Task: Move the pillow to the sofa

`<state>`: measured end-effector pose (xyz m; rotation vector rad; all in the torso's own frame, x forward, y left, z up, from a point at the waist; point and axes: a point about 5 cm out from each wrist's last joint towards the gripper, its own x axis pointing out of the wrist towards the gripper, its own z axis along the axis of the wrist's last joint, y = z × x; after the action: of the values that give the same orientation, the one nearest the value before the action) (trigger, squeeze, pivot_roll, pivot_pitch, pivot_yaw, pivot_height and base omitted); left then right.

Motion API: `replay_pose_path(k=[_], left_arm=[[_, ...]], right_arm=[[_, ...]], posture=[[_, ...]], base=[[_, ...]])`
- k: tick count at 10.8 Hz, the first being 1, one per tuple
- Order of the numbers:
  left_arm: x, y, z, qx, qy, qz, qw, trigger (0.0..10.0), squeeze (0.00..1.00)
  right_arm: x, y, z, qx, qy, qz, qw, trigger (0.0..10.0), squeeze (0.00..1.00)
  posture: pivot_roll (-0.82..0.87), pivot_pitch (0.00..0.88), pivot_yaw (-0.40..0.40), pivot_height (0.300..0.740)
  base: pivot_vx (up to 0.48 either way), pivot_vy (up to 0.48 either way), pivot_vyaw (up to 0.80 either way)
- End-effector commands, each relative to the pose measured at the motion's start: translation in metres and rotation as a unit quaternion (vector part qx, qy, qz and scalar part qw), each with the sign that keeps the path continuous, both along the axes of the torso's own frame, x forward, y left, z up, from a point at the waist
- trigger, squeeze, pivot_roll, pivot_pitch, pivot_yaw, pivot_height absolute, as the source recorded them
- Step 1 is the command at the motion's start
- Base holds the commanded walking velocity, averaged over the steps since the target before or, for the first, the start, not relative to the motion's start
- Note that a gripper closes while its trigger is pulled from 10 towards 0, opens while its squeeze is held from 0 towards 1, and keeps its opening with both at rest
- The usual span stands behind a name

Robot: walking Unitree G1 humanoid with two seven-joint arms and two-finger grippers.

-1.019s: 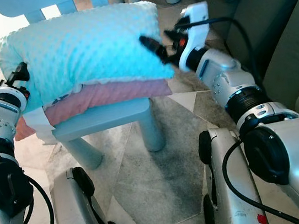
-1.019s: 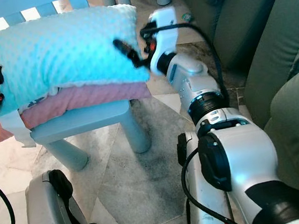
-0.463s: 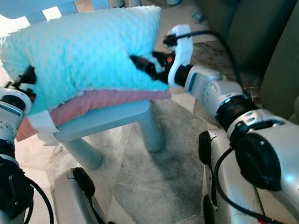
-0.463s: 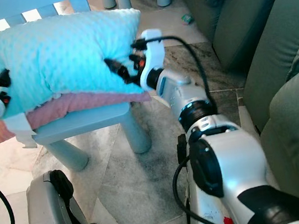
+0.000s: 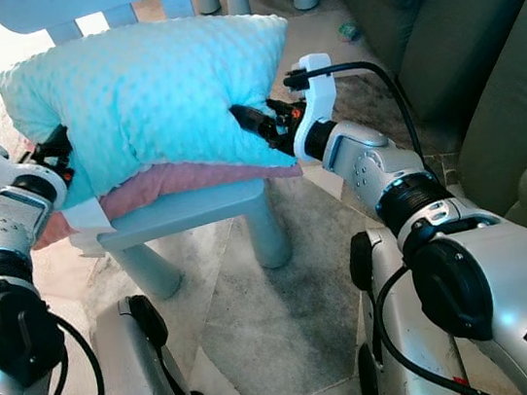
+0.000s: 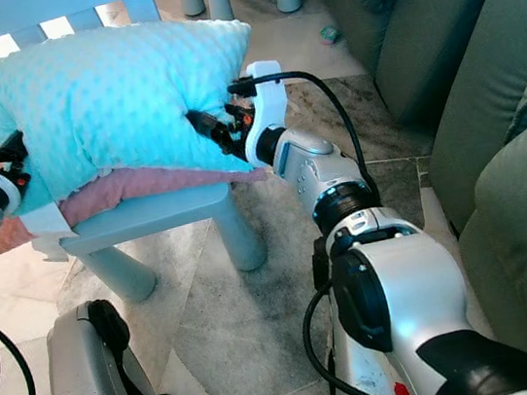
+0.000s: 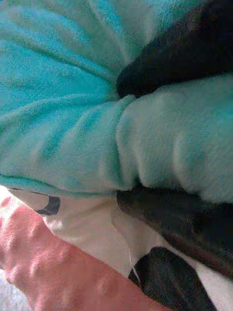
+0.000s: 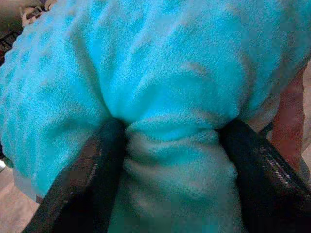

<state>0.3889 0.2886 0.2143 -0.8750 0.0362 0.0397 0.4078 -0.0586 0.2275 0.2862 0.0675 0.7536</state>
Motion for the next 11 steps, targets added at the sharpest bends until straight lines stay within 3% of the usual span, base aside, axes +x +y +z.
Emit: replay_pose_path(k=[1,8,11], left_arm=[[-0.002,-0.004,-0.016,-0.011,0.031,-0.006,0.999,0.0,0.0],[-0.003,0.003,-0.008,-0.01,0.002,0.012,1.0,0.0,0.0],[-0.01,0.015,-0.016,-0.018,-0.004,0.042,0.999,0.0,0.0]], right_arm=[[-0.004,0.009,-0.008,-0.005,0.015,0.02,1.0,0.0,0.0],[-0.004,0.01,-0.007,0.001,0.011,0.015,1.0,0.0,0.0],[-0.001,0.004,-0.002,0.011,-0.008,-0.007,1.0,0.0,0.0]], posture=[[-0.17,0.248,0.063,0.33],[-0.17,0.233,0.06,0.33],[-0.19,0.188,0.067,0.33]], base=[[0.0,0.0,0.0],[0.0,0.0,0.0],[0.0,0.0,0.0]])
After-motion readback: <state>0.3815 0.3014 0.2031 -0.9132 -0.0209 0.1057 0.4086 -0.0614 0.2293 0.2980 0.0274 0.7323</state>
